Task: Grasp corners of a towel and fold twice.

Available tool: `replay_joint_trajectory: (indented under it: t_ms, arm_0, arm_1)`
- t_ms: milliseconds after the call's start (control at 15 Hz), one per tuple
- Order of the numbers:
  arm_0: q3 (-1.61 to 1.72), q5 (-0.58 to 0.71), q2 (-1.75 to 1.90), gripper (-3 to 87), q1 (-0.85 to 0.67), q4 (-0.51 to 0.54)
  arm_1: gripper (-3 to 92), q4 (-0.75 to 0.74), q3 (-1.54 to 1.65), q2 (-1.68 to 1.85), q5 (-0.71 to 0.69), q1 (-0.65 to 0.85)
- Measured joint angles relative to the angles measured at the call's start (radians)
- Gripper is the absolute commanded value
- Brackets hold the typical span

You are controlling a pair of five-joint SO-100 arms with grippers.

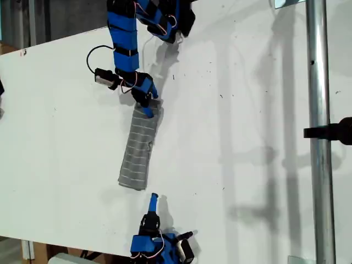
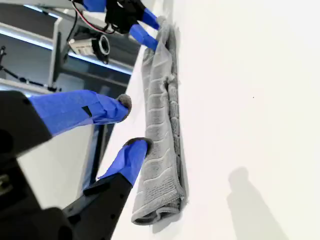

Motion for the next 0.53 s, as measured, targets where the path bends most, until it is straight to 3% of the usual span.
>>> replay_joint_trajectory:
  t_ms: [67,200,333,533]
  arm_0:
    - [0.002,0.000,0.000,11.6,0.000,0.000]
    - [0.003,0.000,0.000,11.5,0.000,0.000]
    - [0.003,0.000,0.000,11.5,0.000,0.011]
    - [0.003,0.000,0.000,11.5,0.000,0.021]
  arm_1:
    - [32.0,0.000,-0.055,-0.051,-0.018,0.014]
    - [1.4,0.000,-0.172,-0.149,-0.072,0.029]
    - [-0.2,0.067,-0.287,-0.227,-0.141,0.031]
    - [-0.2,0.344,-0.374,-0.258,-0.242,0.034]
